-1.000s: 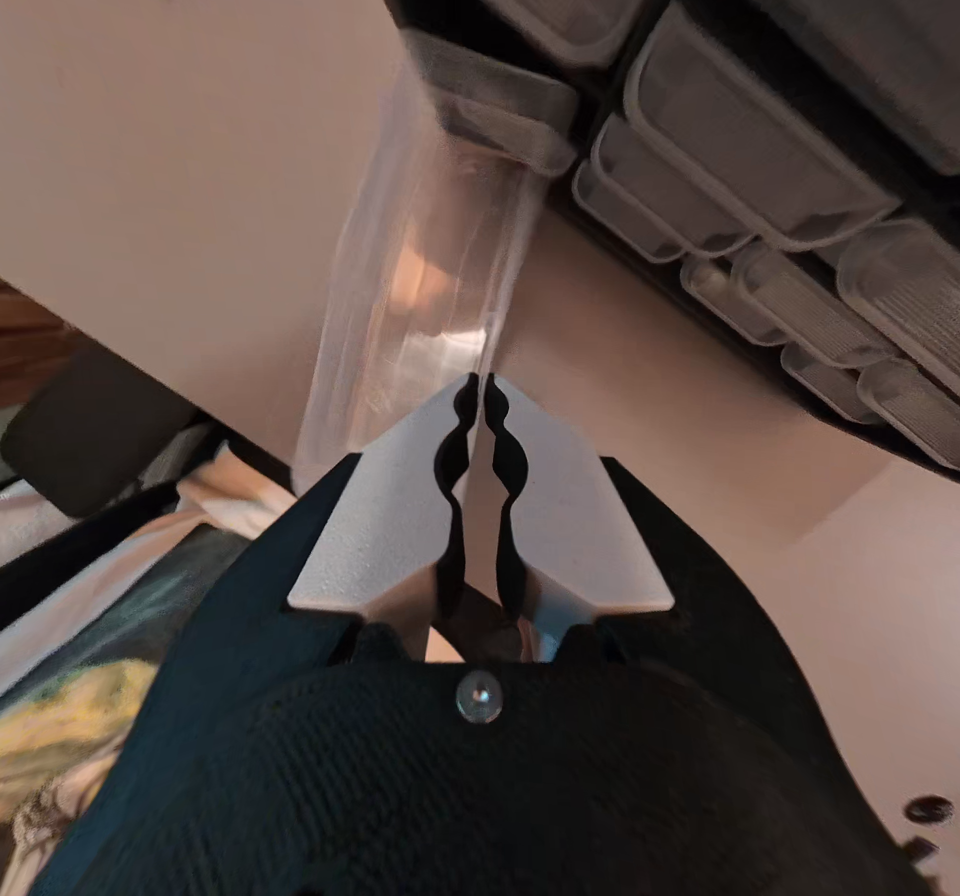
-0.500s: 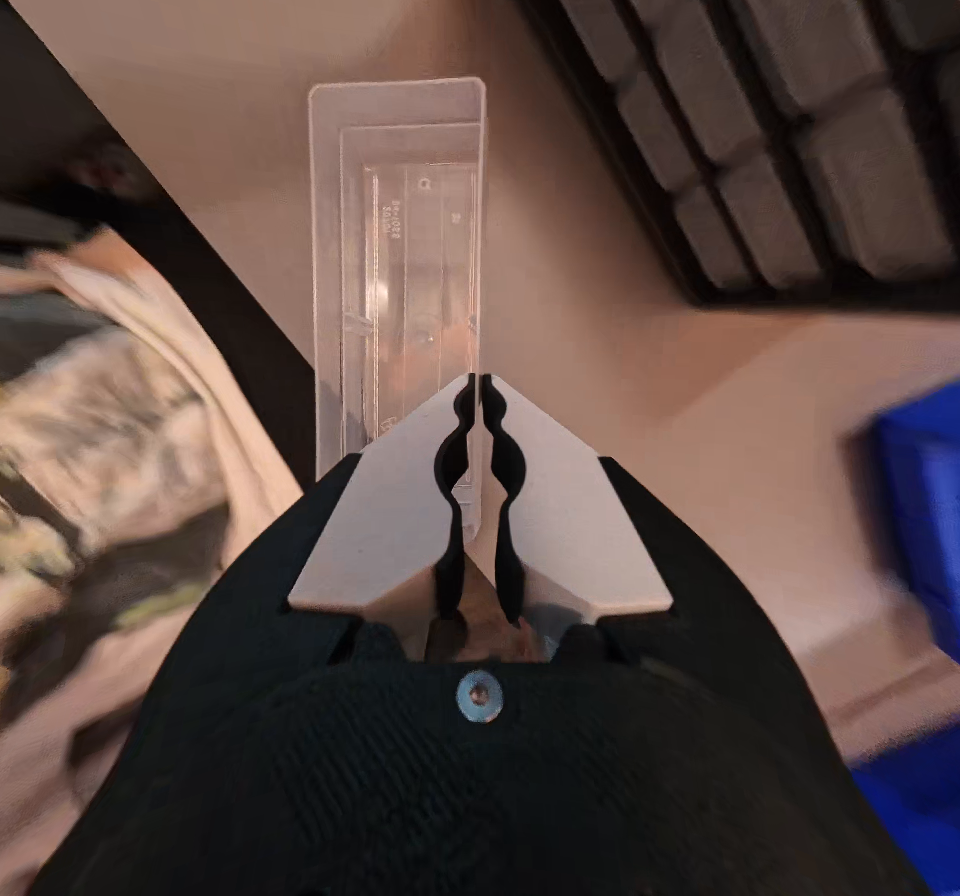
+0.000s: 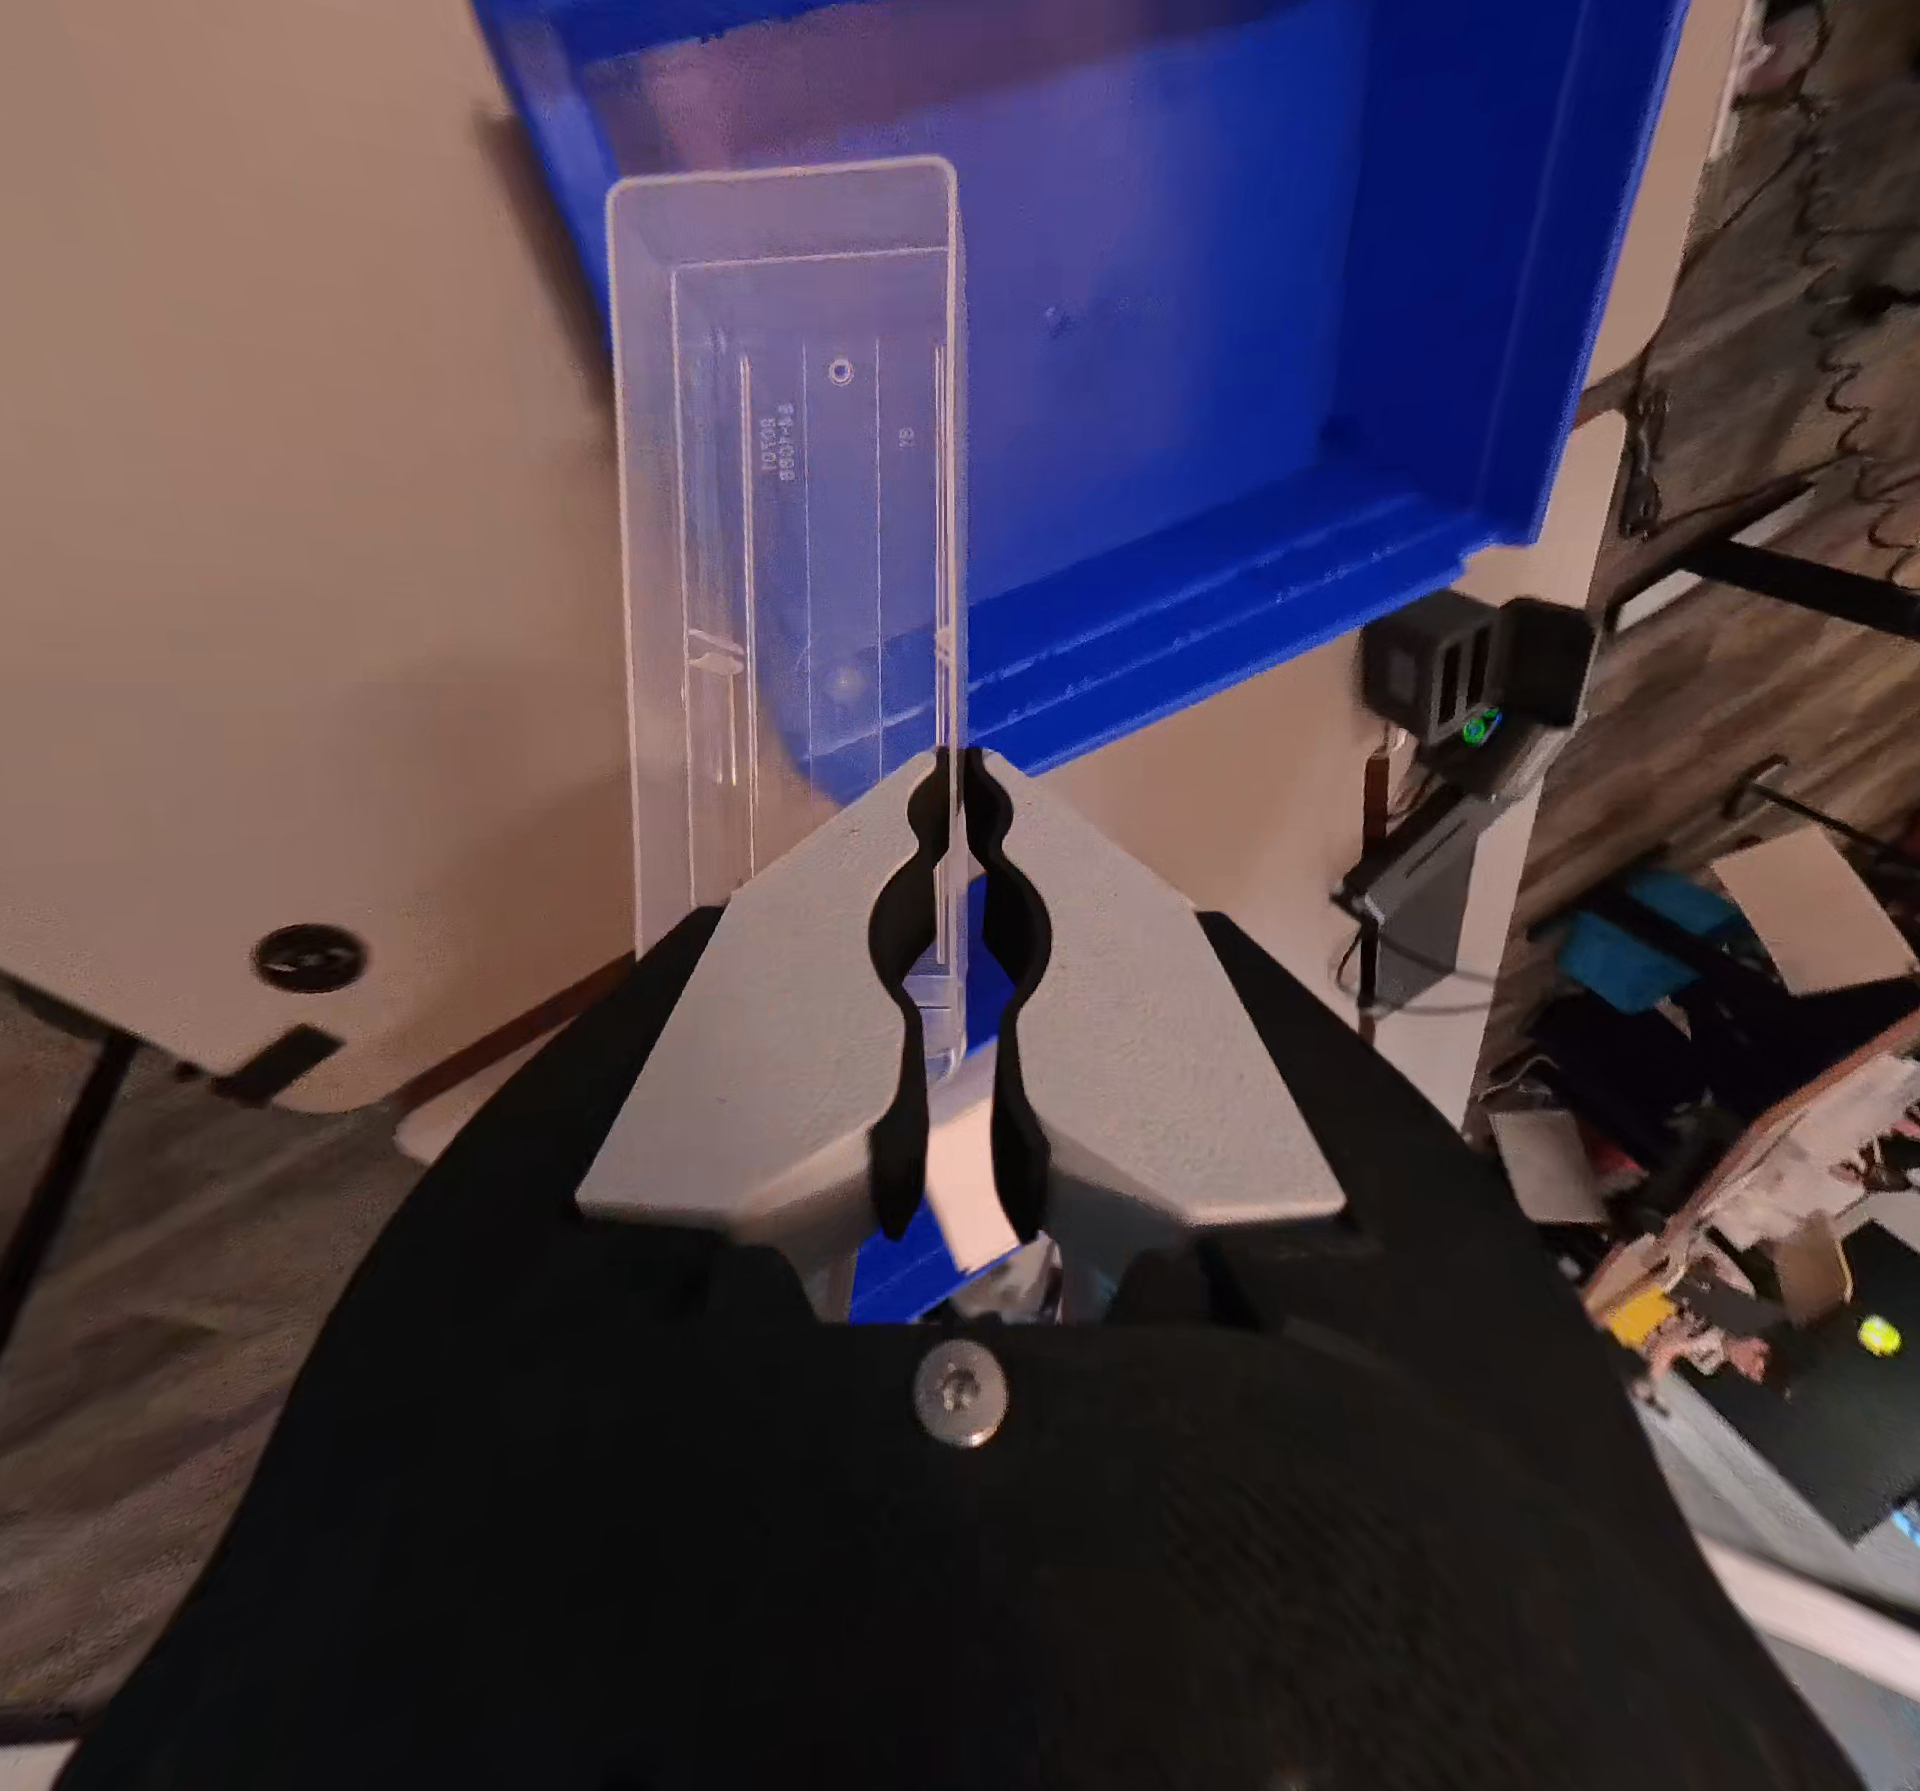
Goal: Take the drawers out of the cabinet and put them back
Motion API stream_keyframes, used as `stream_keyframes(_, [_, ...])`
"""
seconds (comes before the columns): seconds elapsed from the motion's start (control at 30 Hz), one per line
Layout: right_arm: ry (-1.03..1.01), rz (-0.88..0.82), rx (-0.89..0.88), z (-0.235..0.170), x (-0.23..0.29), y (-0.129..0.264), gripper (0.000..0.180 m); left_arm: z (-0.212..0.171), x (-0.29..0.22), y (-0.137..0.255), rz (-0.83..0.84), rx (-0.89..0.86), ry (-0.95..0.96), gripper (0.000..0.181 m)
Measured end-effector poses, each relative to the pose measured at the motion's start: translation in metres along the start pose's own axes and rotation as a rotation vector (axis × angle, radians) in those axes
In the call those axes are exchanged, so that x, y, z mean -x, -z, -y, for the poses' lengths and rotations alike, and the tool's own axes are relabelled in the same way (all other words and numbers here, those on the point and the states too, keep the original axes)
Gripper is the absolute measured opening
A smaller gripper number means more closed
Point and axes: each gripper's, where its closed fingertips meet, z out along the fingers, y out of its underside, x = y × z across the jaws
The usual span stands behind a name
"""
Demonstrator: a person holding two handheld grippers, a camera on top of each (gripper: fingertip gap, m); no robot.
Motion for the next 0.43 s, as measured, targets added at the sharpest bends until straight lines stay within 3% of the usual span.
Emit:
stream_keyframes(0.03, [0.017, 0.017, -0.016, 0.005, -0.012, -0.01, 0.0, 0.0, 0.0, 0.0, -0.003, 0.0, -0.004, 0.0])
stream_keyframes(0.2, [0.008, 0.079, -0.186, 0.045, -0.075, -0.053, 0.0, 0.0, 0.0, 0.0, 0.017, -0.003, -0.031, 0.0])
stream_keyframes(0.43, [0.09, 0.151, -0.147, 0.058, -0.117, -0.136, 0.0, 0.001, 0.0, 0.0, 0.022, -0.013, -0.075, 0.0])
